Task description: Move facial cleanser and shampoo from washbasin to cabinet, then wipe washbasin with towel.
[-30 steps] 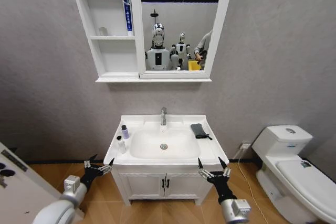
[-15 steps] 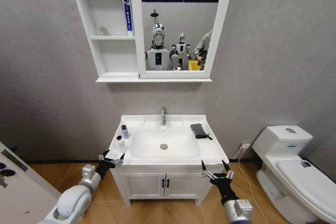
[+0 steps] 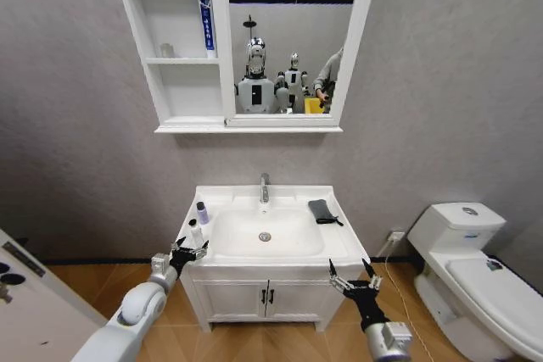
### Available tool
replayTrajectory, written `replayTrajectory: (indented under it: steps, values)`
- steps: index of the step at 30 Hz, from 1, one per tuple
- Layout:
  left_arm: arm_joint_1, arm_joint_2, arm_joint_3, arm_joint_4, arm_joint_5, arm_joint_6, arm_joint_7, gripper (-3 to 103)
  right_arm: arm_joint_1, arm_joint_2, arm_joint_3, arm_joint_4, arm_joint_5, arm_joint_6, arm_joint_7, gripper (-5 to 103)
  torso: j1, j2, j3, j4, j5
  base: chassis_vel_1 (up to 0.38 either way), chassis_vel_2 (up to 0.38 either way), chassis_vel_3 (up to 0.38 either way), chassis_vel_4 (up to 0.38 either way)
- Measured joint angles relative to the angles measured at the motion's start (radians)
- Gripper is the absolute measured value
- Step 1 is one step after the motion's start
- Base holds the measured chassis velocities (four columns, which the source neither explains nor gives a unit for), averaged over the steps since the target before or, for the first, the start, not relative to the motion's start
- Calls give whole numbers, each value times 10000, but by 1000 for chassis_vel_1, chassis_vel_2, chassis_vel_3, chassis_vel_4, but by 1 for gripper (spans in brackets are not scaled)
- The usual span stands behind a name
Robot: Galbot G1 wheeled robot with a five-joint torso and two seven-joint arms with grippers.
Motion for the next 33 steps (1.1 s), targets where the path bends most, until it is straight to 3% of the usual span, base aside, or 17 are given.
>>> replayTrajectory:
  steps: [10, 14, 16, 17, 19, 20, 21, 26, 33]
  values:
    - [-378, -401, 35, 593, 221, -263, -234, 98, -43, -45, 60, -20, 88, 30, -29, 100, -1, 0, 0, 0, 0, 0, 0, 0, 0]
    - [-387, -531, 30, 718, 299, -408, -200, 84, -80, -52, 110, 0, 90, 30, -34, 100, -1, 0, 0, 1, 0, 0, 0, 0, 0]
    - [-387, -568, 26, 730, 305, -435, -167, 84, -92, -51, 122, 13, 88, 30, -34, 100, 0, 0, 0, 1, 0, 0, 0, 0, 0]
    - [-383, -600, 20, 730, 308, -454, -131, 72, -113, -50, 127, 31, 85, 29, -34, 100, -1, 0, 0, 0, 0, 0, 0, 0, 0]
    - [-366, -608, 11, 718, 308, -461, -118, 72, -123, -50, 135, 49, 83, 29, -34, 100, -1, 0, 0, 0, 0, 0, 0, 0, 0]
    - [-307, -609, -14, 636, 297, -464, -100, 61, -138, -50, 154, 81, 81, 29, -34, 100, -1, 1, 0, 0, 0, 0, 0, 0, 0]
    - [-273, -606, -28, 583, 286, -464, -97, 61, -139, -50, 163, 96, 80, 29, -34, 100, -1, 0, 0, 1, 0, 0, 0, 0, 0]
    - [26, -550, -192, 236, 252, -464, -101, 40, -151, 11, 171, 157, 43, 11, 4, 100, -1, 0, 0, 1, 0, 0, 0, 0, 0]
    - [187, -503, -311, 8, 252, -464, -108, 30, -221, 76, 158, 242, -14, 19, 34, 100, -1, 0, 0, 0, -1, 0, 0, 0, 0]
